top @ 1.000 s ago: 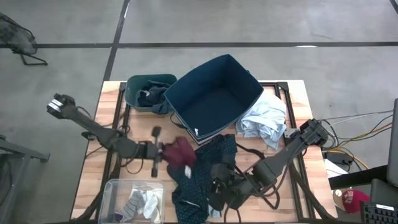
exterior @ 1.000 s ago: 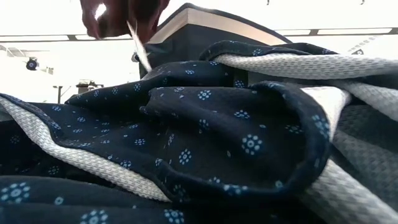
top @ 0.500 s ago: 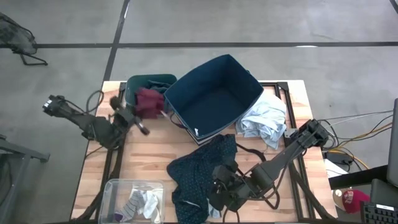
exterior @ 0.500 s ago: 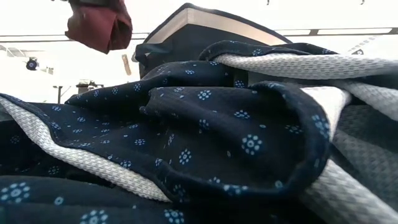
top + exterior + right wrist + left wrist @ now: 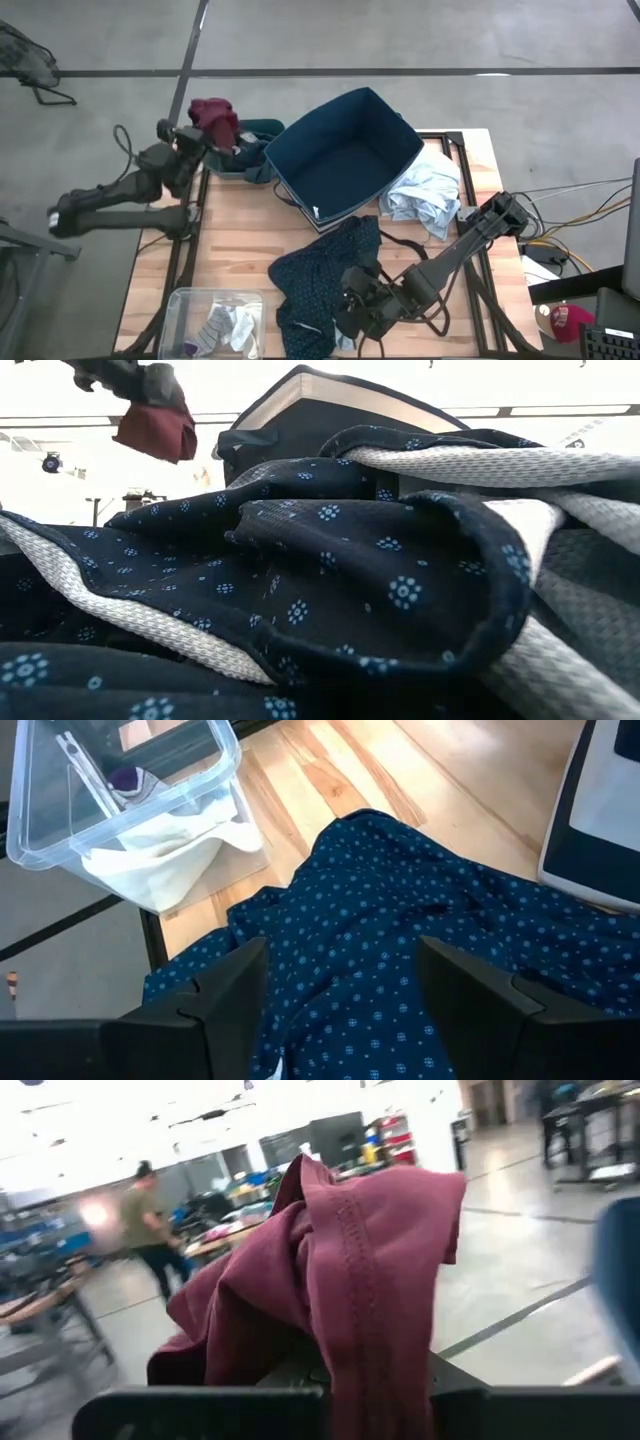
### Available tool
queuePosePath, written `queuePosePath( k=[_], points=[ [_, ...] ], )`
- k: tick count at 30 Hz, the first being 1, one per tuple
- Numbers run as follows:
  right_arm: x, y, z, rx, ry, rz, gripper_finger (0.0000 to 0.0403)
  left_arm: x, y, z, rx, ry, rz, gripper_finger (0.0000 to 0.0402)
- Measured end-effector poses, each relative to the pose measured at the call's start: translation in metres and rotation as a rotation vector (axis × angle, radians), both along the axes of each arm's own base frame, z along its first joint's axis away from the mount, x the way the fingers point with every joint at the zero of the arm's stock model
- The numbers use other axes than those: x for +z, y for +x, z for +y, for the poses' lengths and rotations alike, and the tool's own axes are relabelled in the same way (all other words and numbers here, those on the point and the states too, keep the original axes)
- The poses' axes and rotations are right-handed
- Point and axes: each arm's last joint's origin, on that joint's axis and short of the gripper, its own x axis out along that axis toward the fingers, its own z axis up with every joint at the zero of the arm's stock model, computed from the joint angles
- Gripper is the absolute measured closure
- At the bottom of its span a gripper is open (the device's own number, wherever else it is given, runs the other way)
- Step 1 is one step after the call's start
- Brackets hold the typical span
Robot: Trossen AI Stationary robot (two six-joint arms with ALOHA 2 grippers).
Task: Pick & Place Cloths
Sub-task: Put the red underwear into the green bin
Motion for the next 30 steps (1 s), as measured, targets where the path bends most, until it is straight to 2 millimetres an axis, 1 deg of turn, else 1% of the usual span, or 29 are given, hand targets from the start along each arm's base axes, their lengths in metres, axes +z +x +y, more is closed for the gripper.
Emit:
queuePosePath(
  k=[4, 7, 10, 13, 16, 18, 22, 30],
  points=[
    [-0.001, 0.000, 0.000, 0.000, -0.001, 0.000, 0.0150, -0.010, 0.001, 0.026, 0.068, -0.050, 0.030, 0.0374],
    [-0.001, 0.000, 0.000, 0.003, -0.004, 0.001, 0.0147, -0.020, 0.002, 0.041, 0.044, -0.128, 0.029, 0.0373],
    [-0.001, 0.000, 0.000, 0.003, -0.004, 0.001, 0.0143, -0.029, 0.005, 0.050, -0.005, -0.198, 0.055, 0.0372],
    [-0.001, 0.000, 0.000, 0.004, -0.004, 0.000, 0.0139, -0.041, 0.008, 0.057, 0.037, -0.255, 0.102, 0.0372],
    [-0.001, 0.000, 0.000, 0.005, -0.005, -0.001, 0.0135, -0.040, 0.011, 0.061, 0.096, -0.243, 0.095, 0.0370],
    [-0.001, 0.000, 0.000, 0.005, -0.005, -0.001, 0.0135, -0.045, 0.013, 0.063, 0.110, -0.263, 0.128, 0.0363],
    [-0.001, 0.000, 0.000, 0.005, -0.004, -0.002, 0.0146, -0.052, 0.015, 0.064, 0.109, -0.306, 0.148, 0.0334],
    [-0.001, 0.000, 0.000, 0.005, -0.002, -0.004, 0.0170, -0.053, 0.014, 0.064, 0.125, -0.317, 0.142, 0.0241]
  ],
)
